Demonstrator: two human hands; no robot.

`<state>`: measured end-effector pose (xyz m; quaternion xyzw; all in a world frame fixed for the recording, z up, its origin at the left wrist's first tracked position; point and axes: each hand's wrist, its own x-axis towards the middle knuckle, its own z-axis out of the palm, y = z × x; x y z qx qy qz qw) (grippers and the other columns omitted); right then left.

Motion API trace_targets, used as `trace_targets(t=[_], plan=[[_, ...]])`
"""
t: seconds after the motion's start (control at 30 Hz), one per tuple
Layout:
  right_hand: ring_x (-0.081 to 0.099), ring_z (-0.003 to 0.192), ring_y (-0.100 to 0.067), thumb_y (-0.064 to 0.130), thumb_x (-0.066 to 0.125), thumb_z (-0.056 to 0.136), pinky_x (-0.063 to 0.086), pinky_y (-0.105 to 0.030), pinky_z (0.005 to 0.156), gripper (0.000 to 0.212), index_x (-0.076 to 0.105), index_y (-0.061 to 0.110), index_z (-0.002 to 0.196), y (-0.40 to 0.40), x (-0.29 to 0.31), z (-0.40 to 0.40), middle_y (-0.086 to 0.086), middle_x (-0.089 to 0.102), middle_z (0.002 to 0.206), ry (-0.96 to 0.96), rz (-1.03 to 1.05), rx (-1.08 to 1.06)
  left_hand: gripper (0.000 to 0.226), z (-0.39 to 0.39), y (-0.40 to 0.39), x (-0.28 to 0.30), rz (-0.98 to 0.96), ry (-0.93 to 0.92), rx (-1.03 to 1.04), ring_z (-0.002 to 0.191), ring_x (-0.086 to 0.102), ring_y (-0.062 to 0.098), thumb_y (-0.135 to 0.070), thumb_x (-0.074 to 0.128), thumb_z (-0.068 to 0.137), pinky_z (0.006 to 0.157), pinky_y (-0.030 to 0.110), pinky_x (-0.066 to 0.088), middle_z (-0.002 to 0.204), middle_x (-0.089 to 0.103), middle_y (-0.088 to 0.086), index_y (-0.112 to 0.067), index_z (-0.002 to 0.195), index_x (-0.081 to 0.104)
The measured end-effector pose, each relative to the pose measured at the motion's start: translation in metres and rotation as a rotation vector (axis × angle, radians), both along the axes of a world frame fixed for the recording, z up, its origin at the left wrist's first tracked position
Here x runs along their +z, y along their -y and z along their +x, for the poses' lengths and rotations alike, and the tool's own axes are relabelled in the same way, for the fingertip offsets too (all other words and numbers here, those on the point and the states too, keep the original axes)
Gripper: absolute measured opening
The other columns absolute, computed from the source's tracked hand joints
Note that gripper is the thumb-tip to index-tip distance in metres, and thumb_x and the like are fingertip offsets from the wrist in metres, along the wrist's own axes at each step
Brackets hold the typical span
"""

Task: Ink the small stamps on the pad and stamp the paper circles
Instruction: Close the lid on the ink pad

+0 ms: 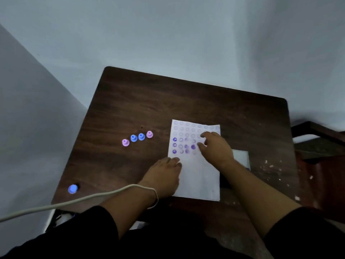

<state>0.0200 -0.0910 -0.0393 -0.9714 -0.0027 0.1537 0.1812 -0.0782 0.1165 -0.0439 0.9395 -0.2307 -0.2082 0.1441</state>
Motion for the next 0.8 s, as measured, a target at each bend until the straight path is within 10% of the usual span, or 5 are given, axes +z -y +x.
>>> trace_targets(t=[0.33, 0.8], plan=[[0.062, 0.108, -0.03, 0.018, 0.058, 0.094, 0.045, -0.031, 0.083, 0.03, 0.067, 0.008, 0.122, 0.152, 0.003, -0.035, -0.014, 0.067, 0.123, -0.141, 0.065, -0.492, 0.071, 0.01, 0.105, 0.013, -0.102, -0.381, -0.03, 0.151, 0.021, 0.017, -0.046, 0.049, 0.101, 0.122, 0.036, 0.022, 0.168, 0.015, -0.004, -0.022, 0.16, 0.018], [0.064, 0.112, -0.023, 0.008, 0.065, 0.092, 0.05, -0.03, 0.081, 0.039, 0.066, 0.016, 0.13, 0.181, -0.017, -0.033, -0.007, 0.067, 0.128, -0.315, 0.231, -0.599, 0.075, 0.013, 0.172, 0.006, -0.21, -0.529, 0.264, 0.137, 0.044, 0.022, -0.043, 0.066, 0.093, 0.104, 0.024, 0.033, 0.155, 0.044, 0.007, -0.013, 0.153, 0.034]])
